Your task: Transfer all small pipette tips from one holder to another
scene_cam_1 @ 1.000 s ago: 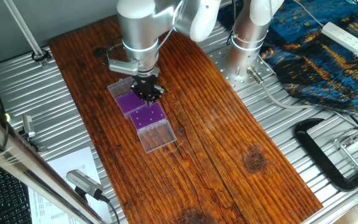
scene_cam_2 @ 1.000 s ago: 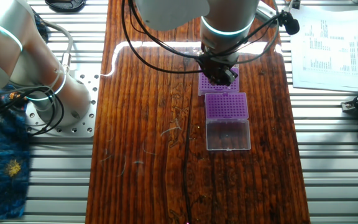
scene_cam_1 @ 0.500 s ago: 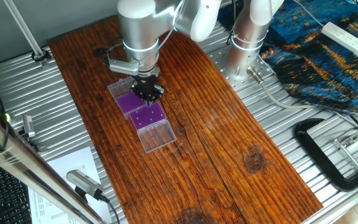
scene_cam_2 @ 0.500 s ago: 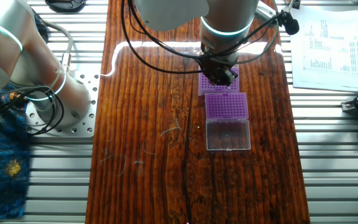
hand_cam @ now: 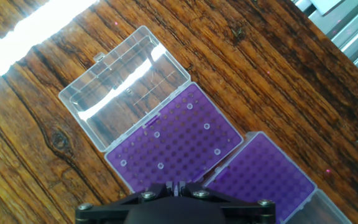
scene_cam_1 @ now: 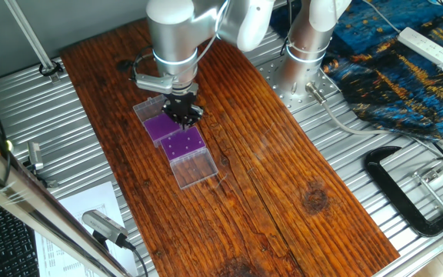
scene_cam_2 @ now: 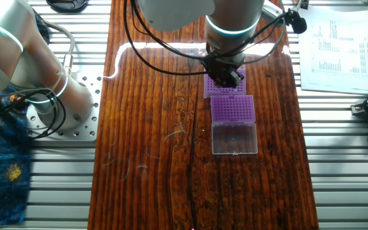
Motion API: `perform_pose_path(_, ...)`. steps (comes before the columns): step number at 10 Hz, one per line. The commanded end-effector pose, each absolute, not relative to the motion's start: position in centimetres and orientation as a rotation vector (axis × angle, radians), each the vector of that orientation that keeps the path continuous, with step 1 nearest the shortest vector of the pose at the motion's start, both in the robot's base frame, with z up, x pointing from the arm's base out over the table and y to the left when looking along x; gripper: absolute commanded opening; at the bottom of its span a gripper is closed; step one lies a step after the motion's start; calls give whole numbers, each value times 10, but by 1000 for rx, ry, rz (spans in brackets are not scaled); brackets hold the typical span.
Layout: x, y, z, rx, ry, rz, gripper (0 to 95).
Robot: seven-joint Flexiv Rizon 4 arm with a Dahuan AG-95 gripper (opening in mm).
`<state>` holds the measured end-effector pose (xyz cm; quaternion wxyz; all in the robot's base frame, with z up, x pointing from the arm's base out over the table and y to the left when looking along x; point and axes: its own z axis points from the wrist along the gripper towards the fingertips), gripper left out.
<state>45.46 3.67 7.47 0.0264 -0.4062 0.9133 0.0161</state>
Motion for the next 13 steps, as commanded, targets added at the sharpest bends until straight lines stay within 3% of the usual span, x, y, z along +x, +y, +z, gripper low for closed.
perform_pose_path(1,454,36,73,-1253,2820,55,0)
perform_pose_path(6,453,36,72,-1268,2816,51,0)
perform_pose_path(7,453,36,72,-1274,2814,51,190)
perform_pose_path(13,463,34,76,-1213,2849,39,190)
